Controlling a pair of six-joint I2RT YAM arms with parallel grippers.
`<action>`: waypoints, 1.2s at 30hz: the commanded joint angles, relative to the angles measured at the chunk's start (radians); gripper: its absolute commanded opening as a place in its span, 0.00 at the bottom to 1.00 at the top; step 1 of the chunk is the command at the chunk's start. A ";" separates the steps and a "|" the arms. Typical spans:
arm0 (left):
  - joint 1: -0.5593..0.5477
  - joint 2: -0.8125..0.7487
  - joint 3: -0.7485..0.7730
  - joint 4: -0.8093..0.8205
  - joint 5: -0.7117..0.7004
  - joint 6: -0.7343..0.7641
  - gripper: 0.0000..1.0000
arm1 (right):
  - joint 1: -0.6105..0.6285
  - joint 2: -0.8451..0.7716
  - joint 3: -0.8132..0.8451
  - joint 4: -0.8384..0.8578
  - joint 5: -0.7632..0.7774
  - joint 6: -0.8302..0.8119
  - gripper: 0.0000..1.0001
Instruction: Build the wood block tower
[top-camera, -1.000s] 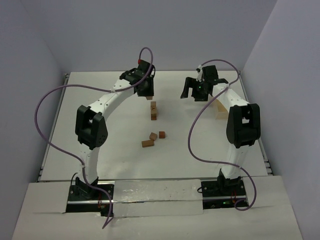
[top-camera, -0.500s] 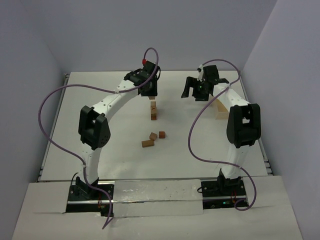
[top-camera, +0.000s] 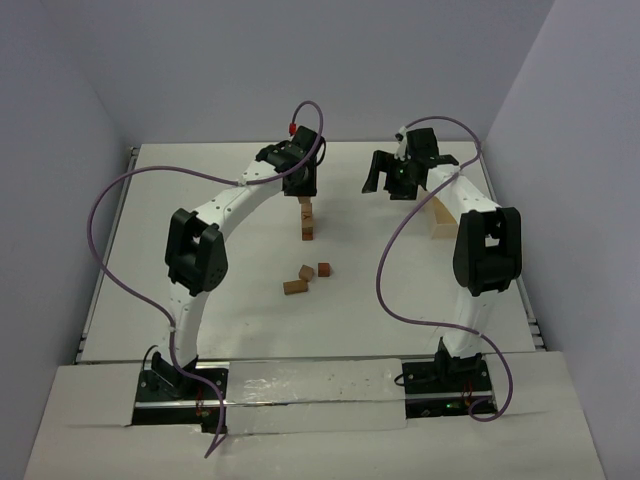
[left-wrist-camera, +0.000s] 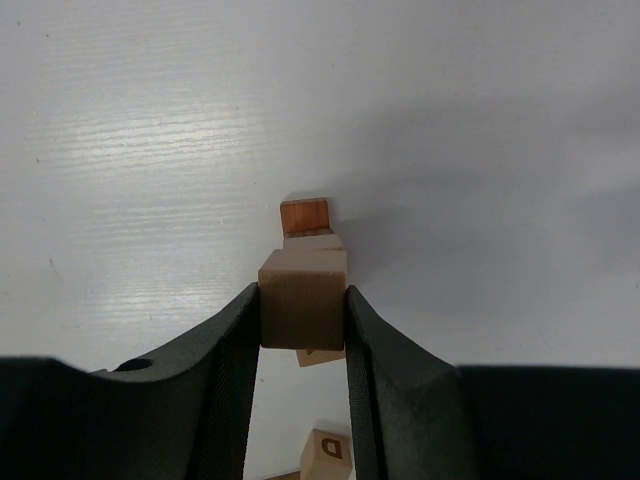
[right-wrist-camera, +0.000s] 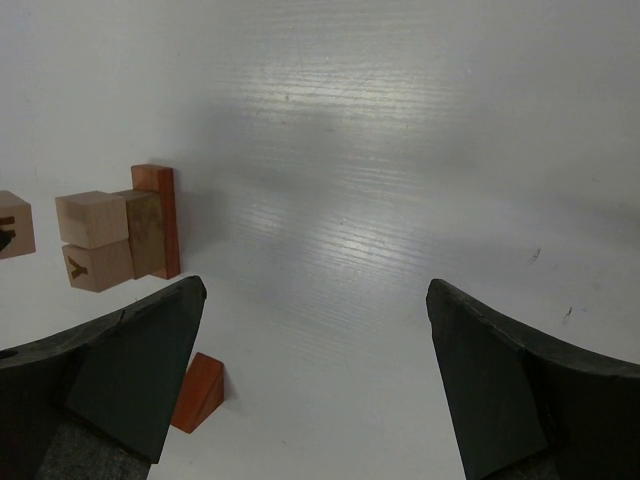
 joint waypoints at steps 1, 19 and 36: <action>-0.008 0.012 0.056 -0.008 -0.021 -0.003 0.12 | -0.004 0.001 0.064 0.006 -0.004 0.006 1.00; -0.012 0.029 0.048 -0.011 -0.018 0.001 0.19 | -0.005 0.006 0.069 0.004 -0.011 0.007 1.00; -0.017 0.034 0.044 -0.014 -0.026 0.000 0.22 | -0.004 0.008 0.069 0.005 -0.016 0.007 1.00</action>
